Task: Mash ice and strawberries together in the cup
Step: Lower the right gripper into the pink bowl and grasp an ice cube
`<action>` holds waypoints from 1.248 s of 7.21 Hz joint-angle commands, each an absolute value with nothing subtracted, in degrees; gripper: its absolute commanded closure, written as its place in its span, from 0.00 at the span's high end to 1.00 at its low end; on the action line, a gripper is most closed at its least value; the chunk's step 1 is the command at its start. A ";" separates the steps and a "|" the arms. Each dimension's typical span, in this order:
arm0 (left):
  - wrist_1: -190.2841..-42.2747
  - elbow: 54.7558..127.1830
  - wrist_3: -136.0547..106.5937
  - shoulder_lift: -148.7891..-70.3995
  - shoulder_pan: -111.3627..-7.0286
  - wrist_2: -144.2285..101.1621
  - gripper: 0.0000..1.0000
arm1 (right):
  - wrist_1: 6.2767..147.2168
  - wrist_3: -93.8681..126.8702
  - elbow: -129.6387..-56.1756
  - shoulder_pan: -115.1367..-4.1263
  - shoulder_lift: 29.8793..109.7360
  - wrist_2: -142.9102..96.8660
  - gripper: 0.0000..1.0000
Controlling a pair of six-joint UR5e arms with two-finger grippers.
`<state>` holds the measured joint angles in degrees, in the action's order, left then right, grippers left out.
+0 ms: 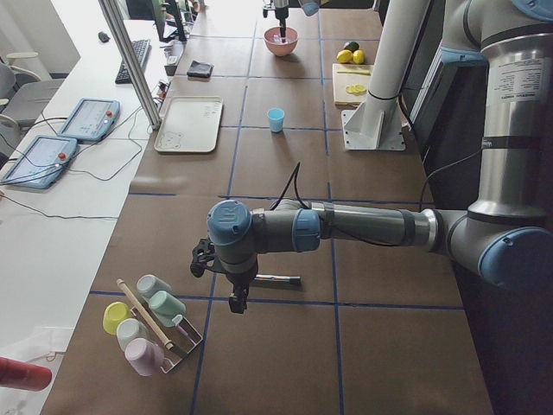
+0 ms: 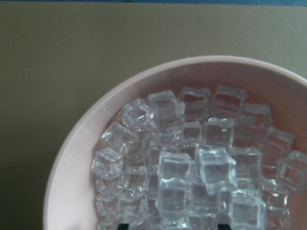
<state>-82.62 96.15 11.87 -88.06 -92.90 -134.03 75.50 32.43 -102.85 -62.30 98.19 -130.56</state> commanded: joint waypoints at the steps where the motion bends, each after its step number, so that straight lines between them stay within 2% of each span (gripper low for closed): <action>1: -82.62 96.15 11.87 -88.07 -92.90 -134.03 1.00 | 75.50 32.43 -102.75 -62.31 98.26 -130.61 0.69; 4: -82.62 96.15 11.87 -88.07 -92.90 -134.03 1.00 | 75.50 32.52 -102.83 -61.70 98.17 -130.69 0.69; 7: -82.53 96.24 11.87 -88.07 -92.90 -134.03 1.00 | 75.50 32.34 -102.22 -61.35 98.09 -130.61 0.63; 8: -82.53 96.24 11.87 -88.07 -92.90 -134.03 1.00 | 75.50 32.34 -102.13 -61.35 98.09 -130.52 0.55; 9: -82.53 96.33 11.87 -88.07 -92.90 -134.03 1.00 | 75.50 32.34 -102.13 -61.35 98.09 -130.60 0.26</action>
<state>-82.53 96.25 11.86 -88.07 -92.90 -134.03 75.50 32.36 -102.22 -61.36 98.10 -130.57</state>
